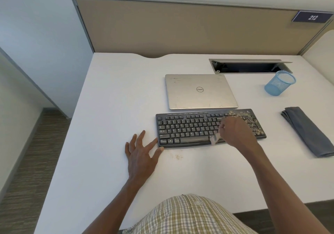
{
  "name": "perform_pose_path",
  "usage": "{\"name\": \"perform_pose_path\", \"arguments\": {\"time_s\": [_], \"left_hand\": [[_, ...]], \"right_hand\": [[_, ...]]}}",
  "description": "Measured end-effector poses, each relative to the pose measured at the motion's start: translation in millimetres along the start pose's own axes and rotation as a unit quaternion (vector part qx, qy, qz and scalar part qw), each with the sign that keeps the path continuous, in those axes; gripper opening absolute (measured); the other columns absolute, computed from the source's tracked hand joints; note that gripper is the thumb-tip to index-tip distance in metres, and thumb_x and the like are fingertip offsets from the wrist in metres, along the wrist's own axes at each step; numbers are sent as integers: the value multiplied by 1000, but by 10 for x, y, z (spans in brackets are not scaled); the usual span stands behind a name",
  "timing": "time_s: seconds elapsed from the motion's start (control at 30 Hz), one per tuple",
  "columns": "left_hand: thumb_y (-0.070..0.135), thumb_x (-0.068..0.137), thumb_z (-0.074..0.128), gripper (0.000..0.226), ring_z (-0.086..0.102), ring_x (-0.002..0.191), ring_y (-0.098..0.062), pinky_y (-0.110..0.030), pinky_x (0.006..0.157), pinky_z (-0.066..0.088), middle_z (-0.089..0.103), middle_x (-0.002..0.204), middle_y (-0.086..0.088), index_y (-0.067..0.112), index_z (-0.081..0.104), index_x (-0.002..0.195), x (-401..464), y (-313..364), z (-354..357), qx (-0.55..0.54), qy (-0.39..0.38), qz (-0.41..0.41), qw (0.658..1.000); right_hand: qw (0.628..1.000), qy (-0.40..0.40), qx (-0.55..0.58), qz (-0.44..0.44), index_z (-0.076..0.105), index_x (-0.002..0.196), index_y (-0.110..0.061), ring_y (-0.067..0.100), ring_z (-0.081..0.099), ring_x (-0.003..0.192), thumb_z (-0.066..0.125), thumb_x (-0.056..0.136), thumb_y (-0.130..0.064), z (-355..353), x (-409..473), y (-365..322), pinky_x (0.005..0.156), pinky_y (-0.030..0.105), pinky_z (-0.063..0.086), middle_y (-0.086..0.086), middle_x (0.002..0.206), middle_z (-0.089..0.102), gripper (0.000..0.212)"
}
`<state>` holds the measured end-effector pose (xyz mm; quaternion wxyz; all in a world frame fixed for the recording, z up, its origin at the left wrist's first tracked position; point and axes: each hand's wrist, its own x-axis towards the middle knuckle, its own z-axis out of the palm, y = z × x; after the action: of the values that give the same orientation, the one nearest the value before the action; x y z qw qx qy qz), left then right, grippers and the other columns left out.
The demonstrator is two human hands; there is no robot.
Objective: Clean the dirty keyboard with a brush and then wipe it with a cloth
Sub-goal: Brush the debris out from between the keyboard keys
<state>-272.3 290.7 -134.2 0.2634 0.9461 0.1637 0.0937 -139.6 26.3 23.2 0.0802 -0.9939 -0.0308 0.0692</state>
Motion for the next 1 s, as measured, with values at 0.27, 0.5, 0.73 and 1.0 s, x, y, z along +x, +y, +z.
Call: {"name": "perform_pose_path", "arguments": {"time_s": [0.27, 0.5, 0.73, 1.0], "left_hand": [[73, 92, 40, 55, 17, 154, -26, -54, 124, 8, 33, 163, 0, 43, 66, 131, -2, 10, -11, 1, -3, -1, 1000], [74, 92, 39, 55, 17, 154, -26, -53, 124, 8, 34, 163, 1, 45, 66, 130, -4, 15, -20, -4, 0, -2, 1000], [74, 92, 39, 55, 18, 153, -27, -54, 124, 8, 34, 163, 0, 45, 66, 130, 0, -3, -1, -1, 3, 0, 1000], [75, 92, 39, 56, 19, 153, -27, -54, 124, 10, 36, 162, -1, 44, 67, 129, 6, -4, 22, -1, 9, 0, 1000]], "right_hand": [[998, -26, -11, -49, 70, 85, -13, 13, 62, 59, 50, 90, -8, -102, -25, -10, 56, 28, 53, 1, 79, 70, 22], [961, -8, 97, -258, 75, 95, -17, 12, 54, 51, 59, 95, -10, -10, -94, -313, 51, 28, 43, -6, 62, 62, 17], [945, -40, 86, -314, 76, 92, -16, 9, 54, 56, 59, 90, -4, 131, -76, -580, 55, 29, 45, -5, 64, 64, 21], [964, -43, -66, -255, 75, 103, -18, 20, 65, 79, 58, 89, -3, -12, -4, -608, 65, 24, 39, 4, 88, 72, 26]]}}
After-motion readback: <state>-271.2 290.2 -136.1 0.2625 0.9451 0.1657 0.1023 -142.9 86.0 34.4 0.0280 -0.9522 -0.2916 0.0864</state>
